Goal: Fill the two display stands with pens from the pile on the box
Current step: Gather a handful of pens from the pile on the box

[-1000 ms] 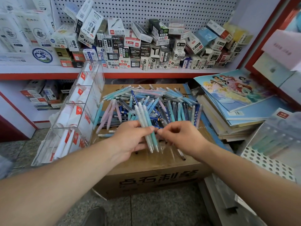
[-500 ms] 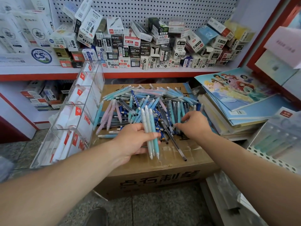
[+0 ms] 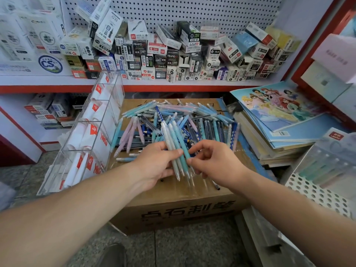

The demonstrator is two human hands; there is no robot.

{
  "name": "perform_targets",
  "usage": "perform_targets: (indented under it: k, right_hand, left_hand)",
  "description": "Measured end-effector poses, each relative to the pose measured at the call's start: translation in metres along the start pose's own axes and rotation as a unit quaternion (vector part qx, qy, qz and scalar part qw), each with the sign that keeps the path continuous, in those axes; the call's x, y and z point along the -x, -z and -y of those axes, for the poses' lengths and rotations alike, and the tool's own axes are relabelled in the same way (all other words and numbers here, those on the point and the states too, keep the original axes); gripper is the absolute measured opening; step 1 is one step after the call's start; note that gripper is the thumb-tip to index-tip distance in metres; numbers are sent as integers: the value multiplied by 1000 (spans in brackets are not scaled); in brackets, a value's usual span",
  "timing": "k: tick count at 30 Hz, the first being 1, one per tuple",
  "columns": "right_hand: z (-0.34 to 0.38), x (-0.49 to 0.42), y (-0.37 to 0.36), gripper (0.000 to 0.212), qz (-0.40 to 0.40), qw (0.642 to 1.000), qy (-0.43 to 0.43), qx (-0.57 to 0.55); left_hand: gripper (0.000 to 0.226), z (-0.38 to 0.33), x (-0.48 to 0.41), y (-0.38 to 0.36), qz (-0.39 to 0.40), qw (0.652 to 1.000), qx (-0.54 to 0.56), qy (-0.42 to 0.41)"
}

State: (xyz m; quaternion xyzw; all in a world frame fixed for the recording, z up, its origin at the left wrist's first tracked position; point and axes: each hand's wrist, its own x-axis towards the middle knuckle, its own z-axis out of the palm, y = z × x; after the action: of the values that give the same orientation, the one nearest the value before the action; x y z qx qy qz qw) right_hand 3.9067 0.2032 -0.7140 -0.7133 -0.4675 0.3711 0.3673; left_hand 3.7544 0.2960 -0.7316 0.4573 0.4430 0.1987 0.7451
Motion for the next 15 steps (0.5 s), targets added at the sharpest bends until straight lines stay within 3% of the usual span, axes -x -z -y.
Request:
perform_targets:
  k: [9, 13, 15]
  right_hand:
    - [-8, 3, -6, 19, -3, 999, 35, 33]
    - [-7, -1, 2, 8, 26, 999, 20, 19]
    - [-12, -14, 16, 5, -31, 997, 3, 64]
  left_hand:
    - [20, 5, -2, -3, -28, 999, -44, -8]
    - [23, 4, -4, -3, -27, 999, -45, 4]
    - [26, 3, -4, -4, -18, 999, -46, 9]
